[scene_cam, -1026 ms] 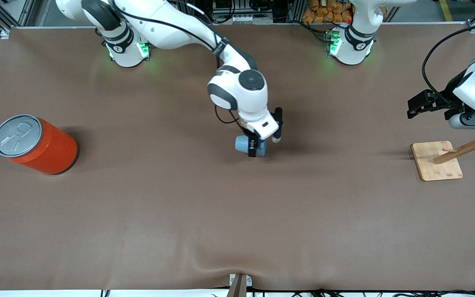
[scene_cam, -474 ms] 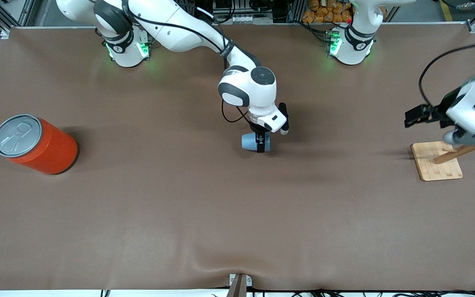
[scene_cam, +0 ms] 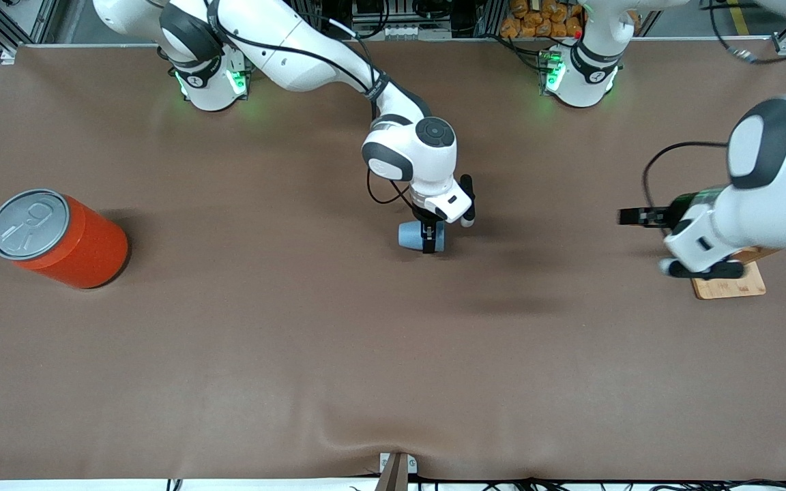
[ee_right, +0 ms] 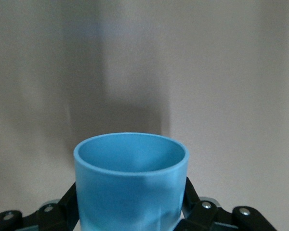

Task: Flip cup
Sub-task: 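Hold the cup with the right gripper while the left gripper reaches it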

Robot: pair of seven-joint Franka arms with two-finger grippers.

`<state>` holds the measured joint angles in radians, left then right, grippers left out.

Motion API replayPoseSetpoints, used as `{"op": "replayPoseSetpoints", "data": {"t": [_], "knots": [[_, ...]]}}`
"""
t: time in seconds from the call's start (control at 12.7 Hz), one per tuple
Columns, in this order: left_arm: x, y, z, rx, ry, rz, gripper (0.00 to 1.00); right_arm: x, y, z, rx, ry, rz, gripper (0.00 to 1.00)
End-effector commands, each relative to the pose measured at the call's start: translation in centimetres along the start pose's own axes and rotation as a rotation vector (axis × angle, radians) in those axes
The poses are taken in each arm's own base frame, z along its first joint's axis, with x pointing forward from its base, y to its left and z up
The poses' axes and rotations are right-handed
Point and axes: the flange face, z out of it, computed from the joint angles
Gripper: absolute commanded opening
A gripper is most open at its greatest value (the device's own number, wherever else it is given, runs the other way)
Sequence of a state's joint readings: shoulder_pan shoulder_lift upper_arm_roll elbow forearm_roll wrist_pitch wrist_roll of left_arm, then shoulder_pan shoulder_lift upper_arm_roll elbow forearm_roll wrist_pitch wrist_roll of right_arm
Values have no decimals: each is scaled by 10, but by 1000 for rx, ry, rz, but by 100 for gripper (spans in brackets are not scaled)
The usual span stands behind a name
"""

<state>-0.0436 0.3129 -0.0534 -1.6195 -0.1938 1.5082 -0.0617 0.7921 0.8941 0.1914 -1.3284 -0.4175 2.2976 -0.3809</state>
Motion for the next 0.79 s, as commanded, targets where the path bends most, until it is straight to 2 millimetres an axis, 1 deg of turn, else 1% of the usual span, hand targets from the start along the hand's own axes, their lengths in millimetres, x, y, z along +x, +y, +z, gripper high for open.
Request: {"op": "replayPoseSetpoints", "data": {"t": [0.0,0.08,0.16,0.24,0.32,0.39,0.55,0.71], "knots": [[14,11,60,-140,-120,-10,100,9,-7,7,-19,-5,18,0],[22,23,85,-179,-121,-3,100,9,-7,8,-18,-6,19,0],[26,31,104,-214,-109,18,100,9,-7,8,-18,-6,20,0],[30,34,122,-269,-108,36,100,9,-7,8,-17,-5,21,2],[34,33,141,-349,-118,42,100,8,-6,9,-16,-7,24,21],[36,34,153,-406,-105,44,100,7,-4,8,-18,-7,25,99],[37,28,172,-464,-64,31,100,7,-5,8,-17,-6,26,100],[37,26,186,-537,-21,55,100,4,2,5,-17,-4,39,100]]}}
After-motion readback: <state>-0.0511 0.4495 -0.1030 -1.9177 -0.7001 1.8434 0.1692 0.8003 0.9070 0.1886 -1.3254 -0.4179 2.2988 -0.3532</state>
